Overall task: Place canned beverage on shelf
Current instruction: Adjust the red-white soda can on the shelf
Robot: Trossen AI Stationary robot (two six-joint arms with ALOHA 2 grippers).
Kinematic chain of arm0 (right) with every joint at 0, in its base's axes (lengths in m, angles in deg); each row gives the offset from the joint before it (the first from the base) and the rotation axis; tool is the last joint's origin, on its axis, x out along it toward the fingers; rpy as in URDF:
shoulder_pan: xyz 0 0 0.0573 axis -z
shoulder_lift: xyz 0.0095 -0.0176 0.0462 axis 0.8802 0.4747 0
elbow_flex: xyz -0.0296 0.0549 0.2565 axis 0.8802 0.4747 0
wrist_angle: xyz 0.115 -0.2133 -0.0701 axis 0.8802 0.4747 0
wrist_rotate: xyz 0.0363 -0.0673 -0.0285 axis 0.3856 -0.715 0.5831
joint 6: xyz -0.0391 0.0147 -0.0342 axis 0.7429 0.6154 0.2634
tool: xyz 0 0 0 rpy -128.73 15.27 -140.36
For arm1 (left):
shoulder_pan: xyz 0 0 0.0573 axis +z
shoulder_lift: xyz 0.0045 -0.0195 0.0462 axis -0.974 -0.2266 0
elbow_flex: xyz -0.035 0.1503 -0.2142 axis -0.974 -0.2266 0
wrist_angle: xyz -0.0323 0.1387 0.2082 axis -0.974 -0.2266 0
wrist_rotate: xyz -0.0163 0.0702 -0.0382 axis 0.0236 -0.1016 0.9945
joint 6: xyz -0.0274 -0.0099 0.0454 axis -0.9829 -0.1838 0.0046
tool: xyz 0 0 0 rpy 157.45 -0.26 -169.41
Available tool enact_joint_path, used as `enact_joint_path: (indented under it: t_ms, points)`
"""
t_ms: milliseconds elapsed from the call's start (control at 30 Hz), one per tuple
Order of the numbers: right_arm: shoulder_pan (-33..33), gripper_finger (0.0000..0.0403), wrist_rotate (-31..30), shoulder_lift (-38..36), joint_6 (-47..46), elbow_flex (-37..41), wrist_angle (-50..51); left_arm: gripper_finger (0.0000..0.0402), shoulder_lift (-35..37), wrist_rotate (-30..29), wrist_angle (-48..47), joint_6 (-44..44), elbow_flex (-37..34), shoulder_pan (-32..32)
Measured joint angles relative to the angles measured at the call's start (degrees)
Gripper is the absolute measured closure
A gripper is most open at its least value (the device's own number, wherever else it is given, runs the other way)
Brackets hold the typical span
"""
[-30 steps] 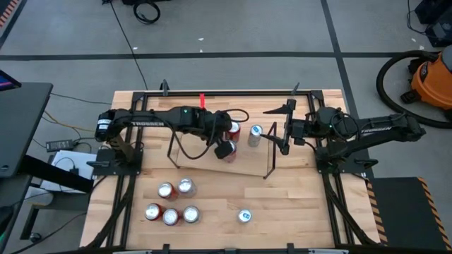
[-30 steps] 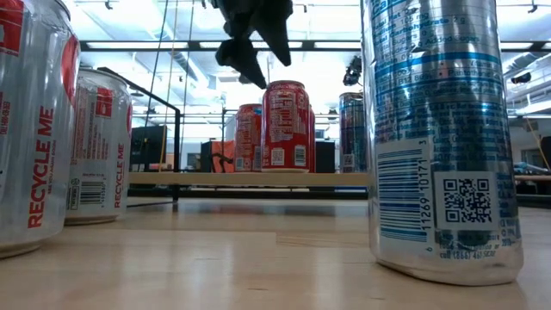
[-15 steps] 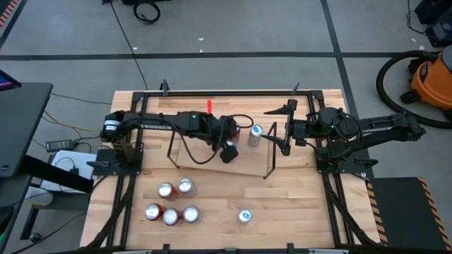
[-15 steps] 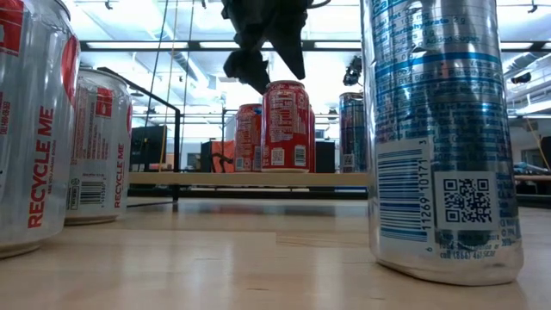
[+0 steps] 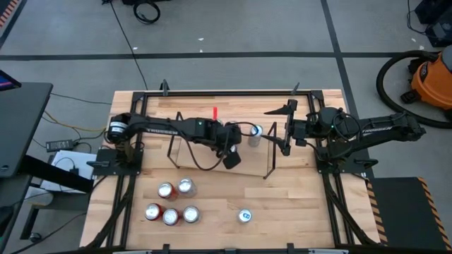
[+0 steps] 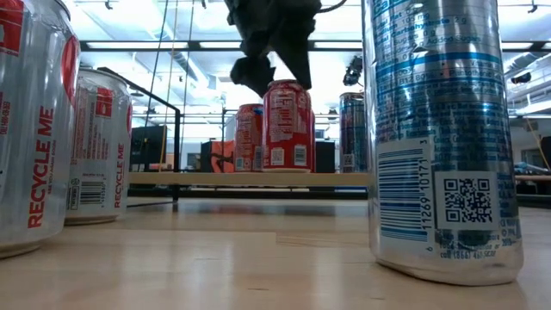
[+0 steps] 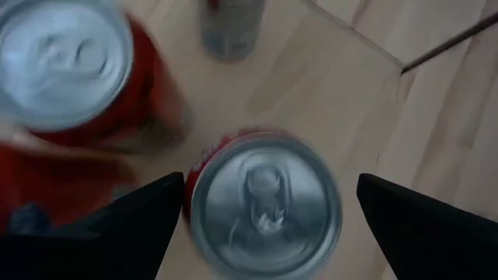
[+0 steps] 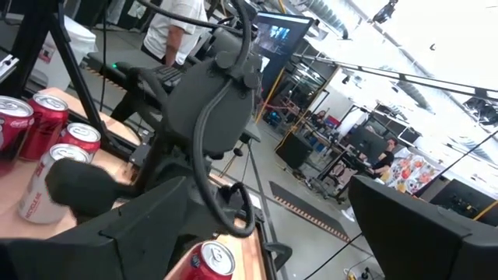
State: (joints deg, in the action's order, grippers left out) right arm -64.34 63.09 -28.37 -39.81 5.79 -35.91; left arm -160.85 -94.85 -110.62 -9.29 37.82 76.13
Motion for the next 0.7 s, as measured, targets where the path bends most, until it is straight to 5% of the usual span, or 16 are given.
enact_joint_path:
  t_ms: [400,700]
  points:
    - [0.00,0.0034,0.11,0.02,0.02,0.00,-0.01,0.0012,-1.93,0.17,-0.44,2.00,-0.10,-0.24]
    - [0.00,0.0034,0.12,0.02,0.03,0.00,0.01,0.0062,-2.09,-0.01,-0.20,2.71,-0.08,-0.20]
